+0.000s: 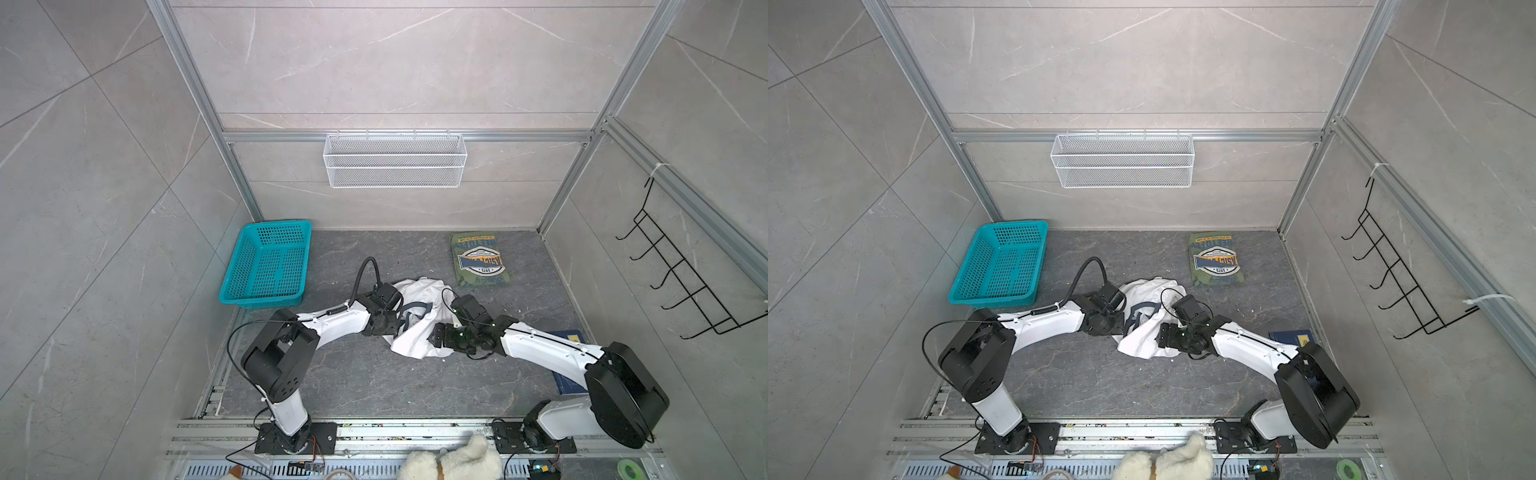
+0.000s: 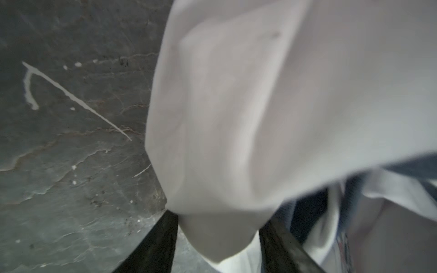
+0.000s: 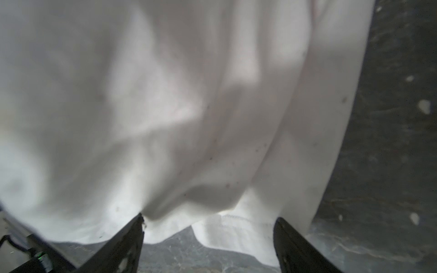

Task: Fold and stack tank tops
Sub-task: Smooth out the tank top at the center of the table.

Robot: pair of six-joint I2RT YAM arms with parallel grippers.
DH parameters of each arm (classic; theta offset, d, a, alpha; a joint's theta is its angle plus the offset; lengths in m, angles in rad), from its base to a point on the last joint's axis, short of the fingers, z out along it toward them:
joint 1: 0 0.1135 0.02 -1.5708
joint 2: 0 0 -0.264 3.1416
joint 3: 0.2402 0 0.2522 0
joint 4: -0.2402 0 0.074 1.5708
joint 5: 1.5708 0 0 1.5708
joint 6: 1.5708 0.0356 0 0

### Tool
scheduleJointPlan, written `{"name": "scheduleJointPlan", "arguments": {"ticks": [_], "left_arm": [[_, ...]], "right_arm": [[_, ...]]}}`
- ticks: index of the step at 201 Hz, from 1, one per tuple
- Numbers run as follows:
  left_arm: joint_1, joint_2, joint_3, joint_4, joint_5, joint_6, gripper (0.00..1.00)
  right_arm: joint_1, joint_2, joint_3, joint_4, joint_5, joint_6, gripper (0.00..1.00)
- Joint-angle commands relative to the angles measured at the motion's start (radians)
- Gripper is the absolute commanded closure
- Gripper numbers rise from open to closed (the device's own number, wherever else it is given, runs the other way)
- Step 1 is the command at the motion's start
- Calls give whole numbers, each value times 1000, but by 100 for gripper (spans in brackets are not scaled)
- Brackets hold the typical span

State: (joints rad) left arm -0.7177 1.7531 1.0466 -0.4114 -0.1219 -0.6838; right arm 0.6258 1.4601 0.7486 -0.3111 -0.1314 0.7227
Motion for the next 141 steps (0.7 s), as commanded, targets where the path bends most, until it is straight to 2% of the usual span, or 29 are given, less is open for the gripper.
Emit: {"name": "scheduleJointPlan", "arguments": {"ticks": [1, 29, 44, 49, 54, 56, 57, 59, 67, 79, 110, 141], "left_arm": [[6, 7, -2, 67, 36, -25, 56], [9, 3, -2, 73, 41, -26, 72], [17, -4, -3, 63, 40, -23, 83], [24, -10, -6, 60, 43, -22, 89], [33, -18, -9, 56, 45, -22, 95], [36, -24, -11, 53, 46, -21, 97], [38, -25, -12, 52, 45, -21, 97], [42, -30, -14, 49, 44, -21, 99], [61, -56, -24, 34, 34, -15, 100], [92, -110, -36, 1, 6, 3, 100], [186, -320, -78, -91, -85, 64, 100], [320, -502, -138, -102, -74, 98, 100]], "right_arm": [[6, 70, 49, -67, 134, 15, 15], [11, 125, 65, -71, 161, 18, 21], [11, 141, 70, -89, 186, 20, 31], [11, 144, 73, -104, 202, 18, 37], [11, 144, 78, -121, 222, 14, 49], [11, 143, 79, -124, 226, 13, 49], [12, 142, 81, -136, 239, 13, 57], [11, 140, 84, -145, 255, 14, 59], [11, 118, 86, -193, 328, 28, 80], [9, 72, 80, -241, 421, 27, 92], [-17, -48, 121, -404, 641, -1, 93], [-104, -98, 150, -435, 646, -64, 94]]}}
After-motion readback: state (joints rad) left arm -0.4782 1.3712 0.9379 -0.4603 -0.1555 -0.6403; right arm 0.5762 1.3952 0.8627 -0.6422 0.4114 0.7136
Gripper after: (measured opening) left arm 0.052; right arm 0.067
